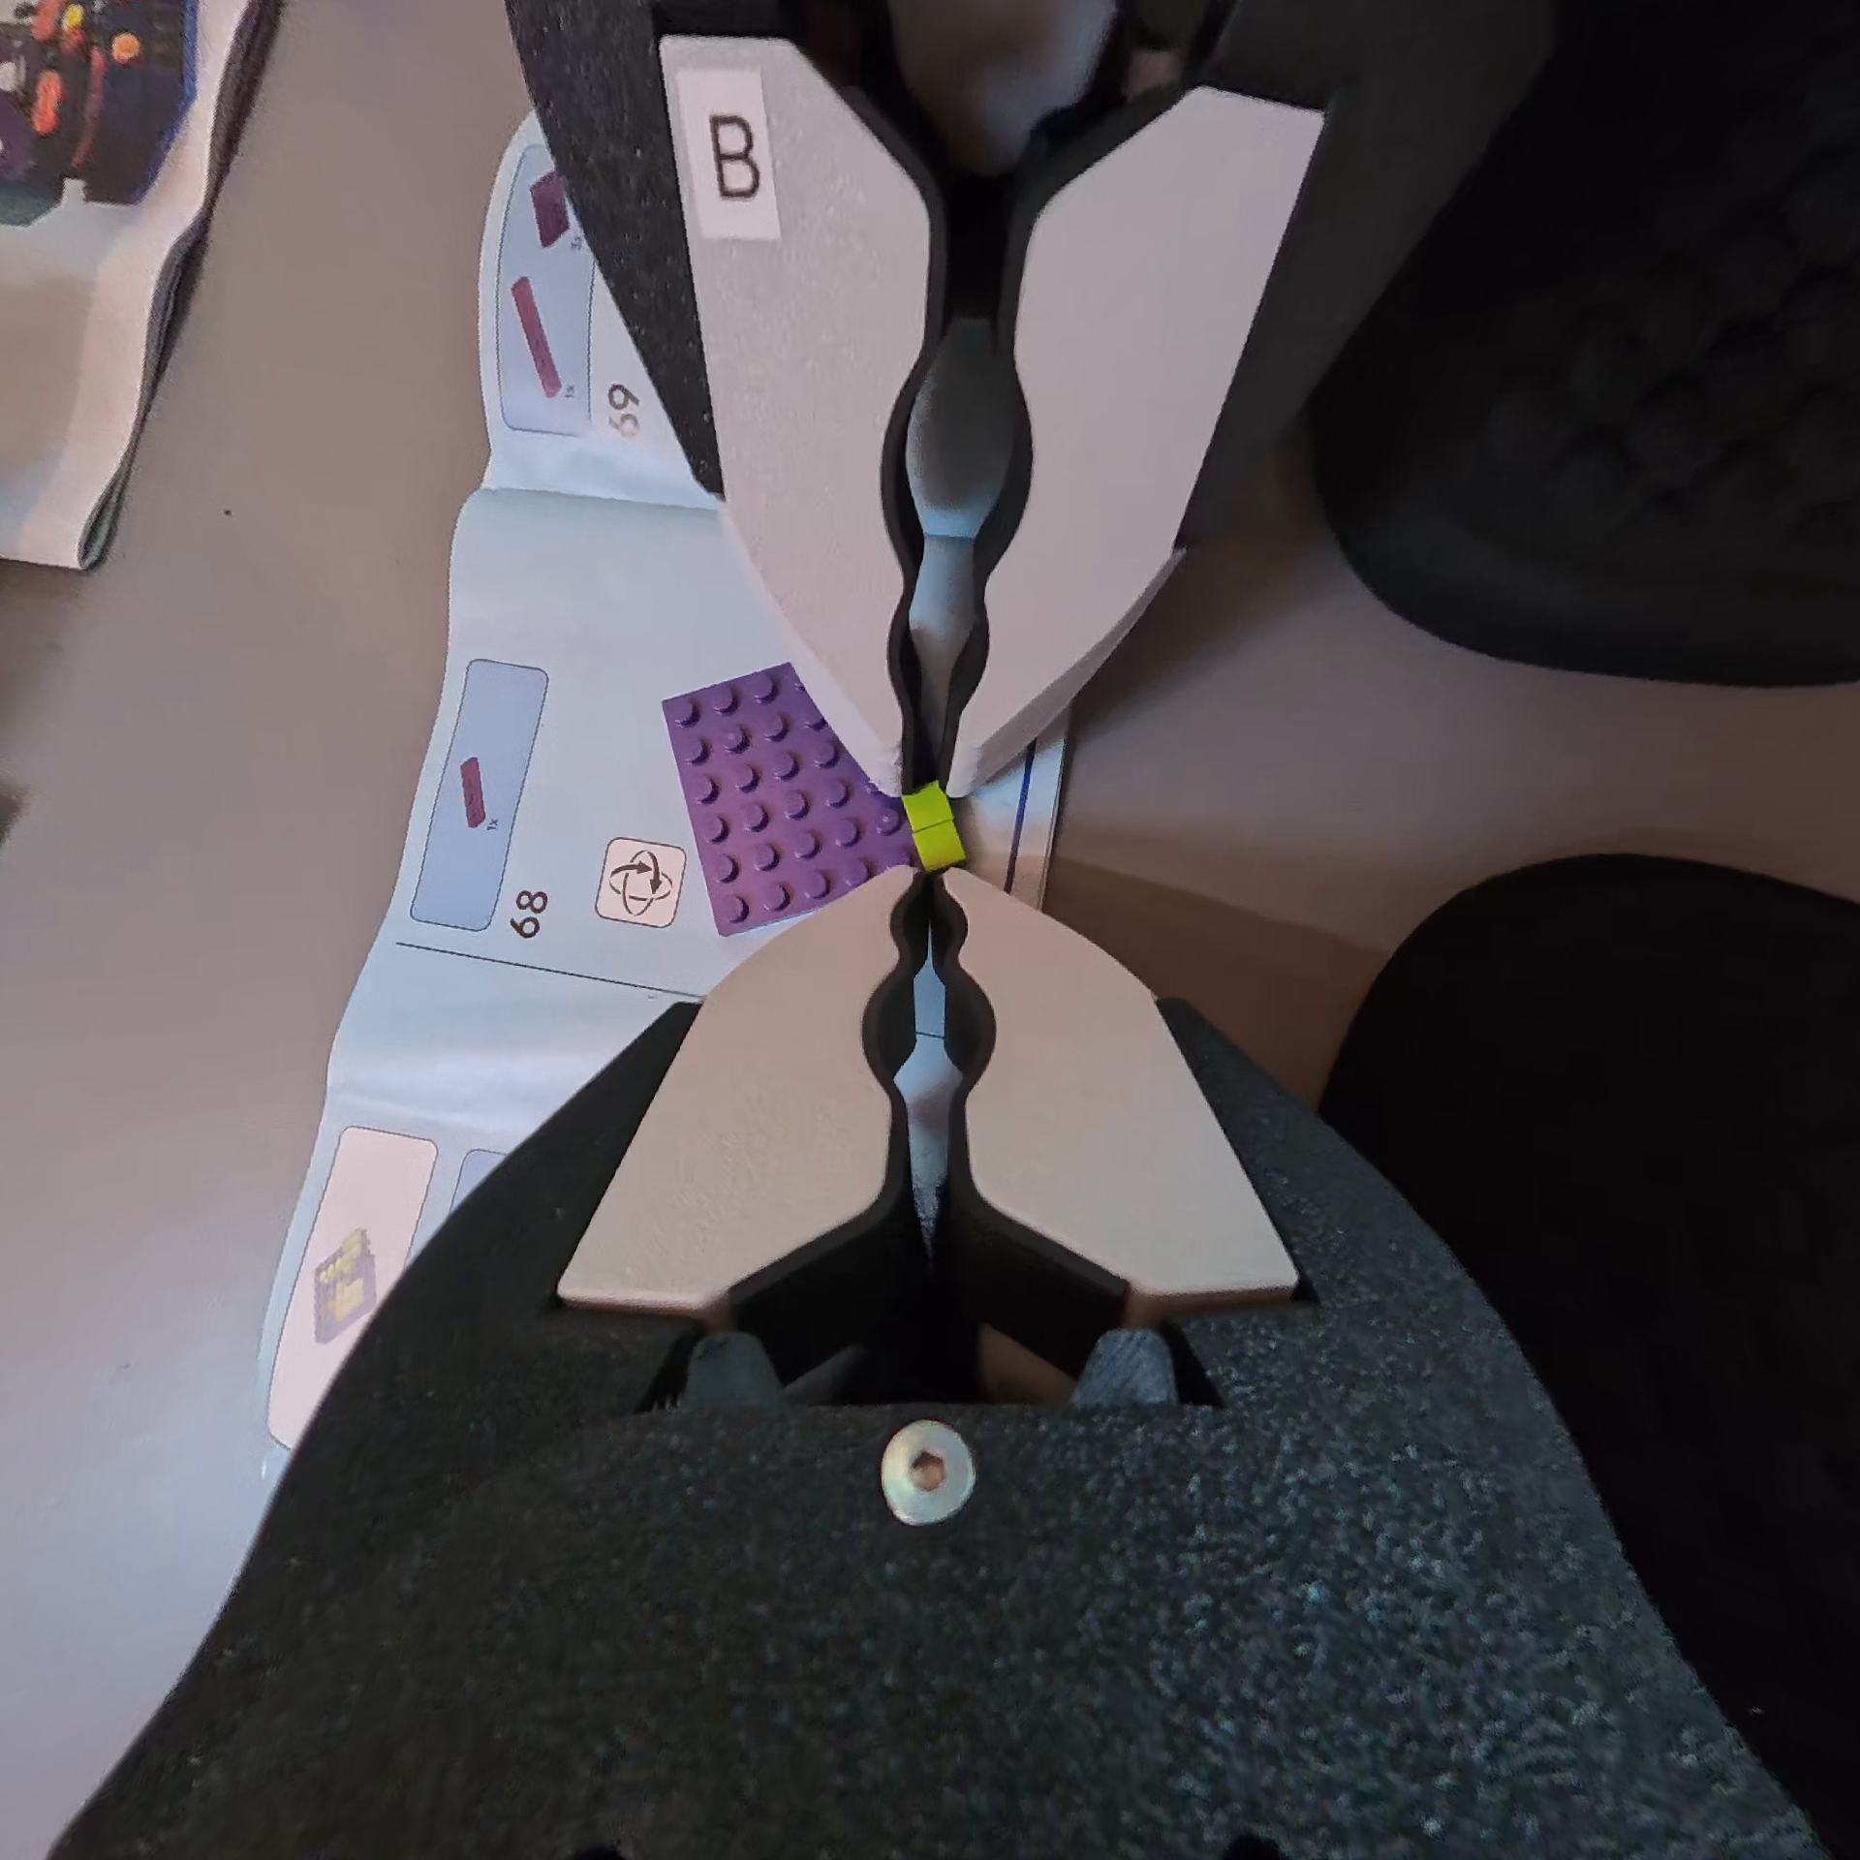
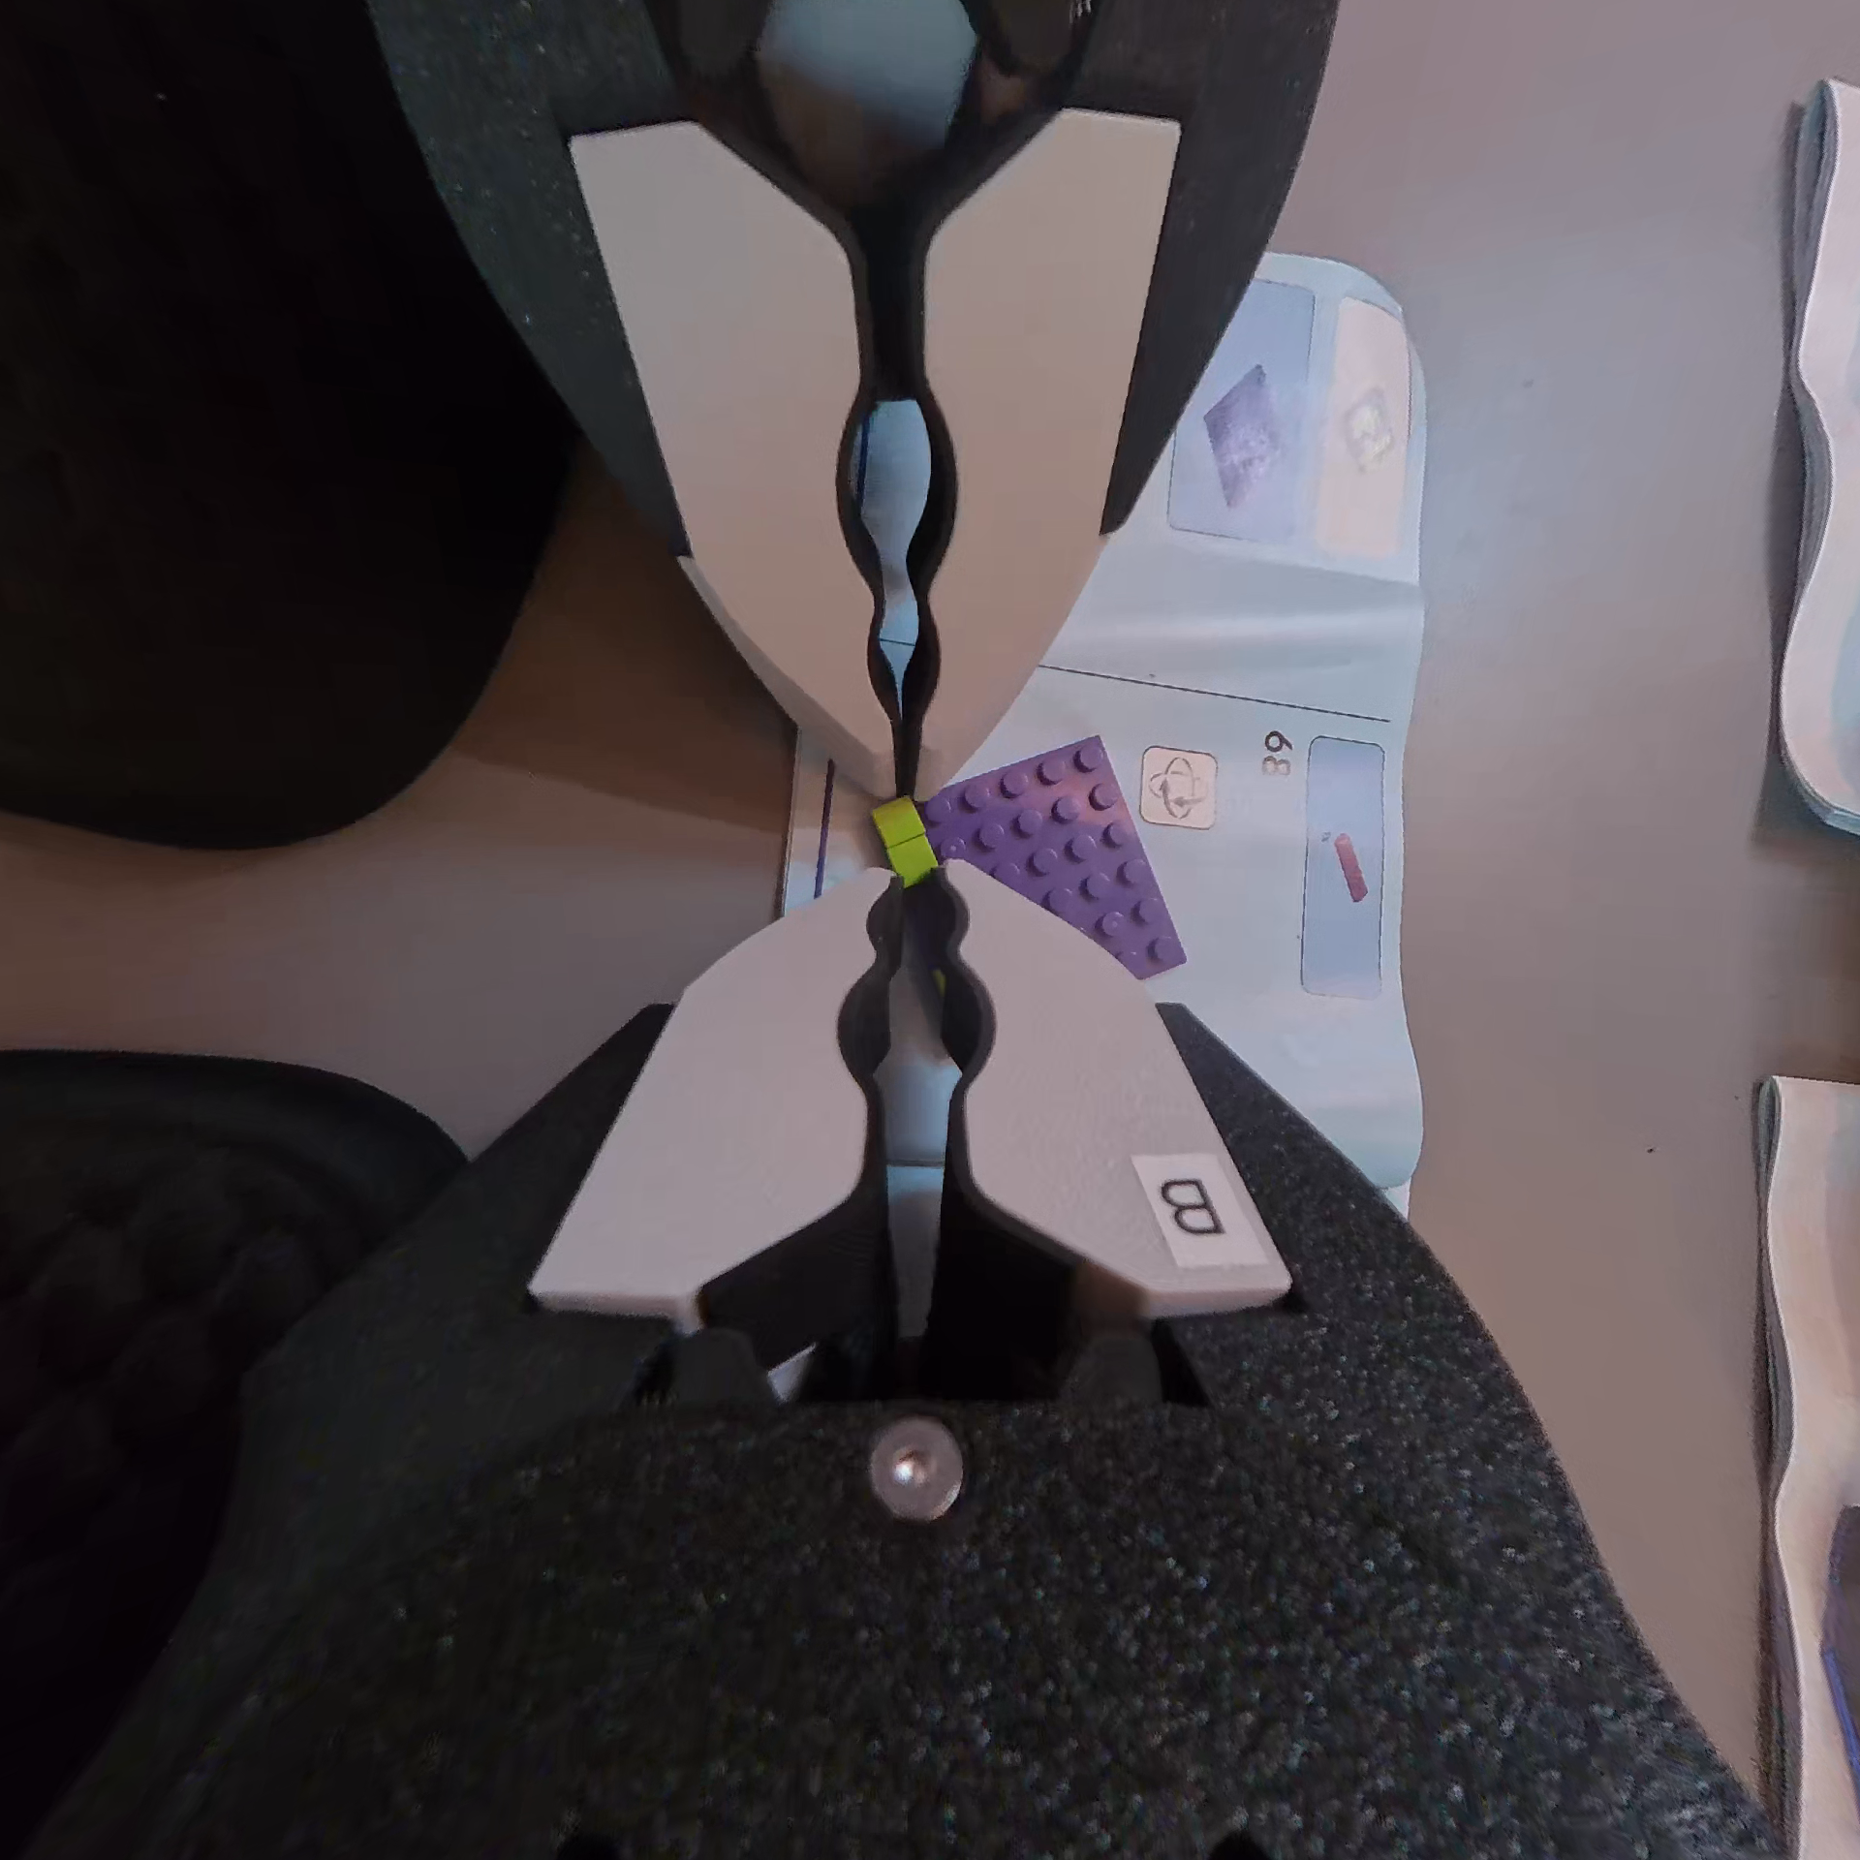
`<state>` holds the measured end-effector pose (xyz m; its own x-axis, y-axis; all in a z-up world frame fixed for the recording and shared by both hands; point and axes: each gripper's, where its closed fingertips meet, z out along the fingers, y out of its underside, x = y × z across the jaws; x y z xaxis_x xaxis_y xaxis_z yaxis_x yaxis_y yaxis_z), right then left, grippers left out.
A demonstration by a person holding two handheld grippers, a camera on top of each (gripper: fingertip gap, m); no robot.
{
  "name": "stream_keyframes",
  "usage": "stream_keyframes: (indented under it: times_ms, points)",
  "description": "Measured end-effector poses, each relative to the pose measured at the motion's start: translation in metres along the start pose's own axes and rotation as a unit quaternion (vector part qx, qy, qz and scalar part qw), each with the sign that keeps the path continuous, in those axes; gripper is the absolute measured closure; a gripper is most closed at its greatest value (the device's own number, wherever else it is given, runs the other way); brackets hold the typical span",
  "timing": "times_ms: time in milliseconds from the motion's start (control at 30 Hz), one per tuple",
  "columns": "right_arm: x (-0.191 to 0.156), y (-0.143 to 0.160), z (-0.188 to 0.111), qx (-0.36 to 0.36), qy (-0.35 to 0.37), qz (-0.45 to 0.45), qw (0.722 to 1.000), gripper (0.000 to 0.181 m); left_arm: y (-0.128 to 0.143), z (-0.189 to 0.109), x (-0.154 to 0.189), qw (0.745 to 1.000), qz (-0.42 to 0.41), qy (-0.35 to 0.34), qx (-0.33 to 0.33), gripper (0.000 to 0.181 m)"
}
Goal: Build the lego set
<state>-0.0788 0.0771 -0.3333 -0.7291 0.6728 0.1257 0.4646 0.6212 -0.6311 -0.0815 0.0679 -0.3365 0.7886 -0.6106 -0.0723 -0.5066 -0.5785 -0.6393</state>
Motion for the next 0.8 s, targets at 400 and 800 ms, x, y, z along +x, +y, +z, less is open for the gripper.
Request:
stream_keyframes:
  times_ms: [400,800]
  points:
    - [0.0000,-0.0001,0.0001,-0.004,-0.016,0.003,1.000,0.177,-0.0010,0.0000,-0.0007,0.999,-0.012,0.011,0.033,0.181]
    - [0.0001,-0.0002,0.0003,-0.012,-0.018,0.000,1.000,0.177,-0.0012,-0.0004,-0.0013,0.997,-0.051,0.025,0.051,0.181]
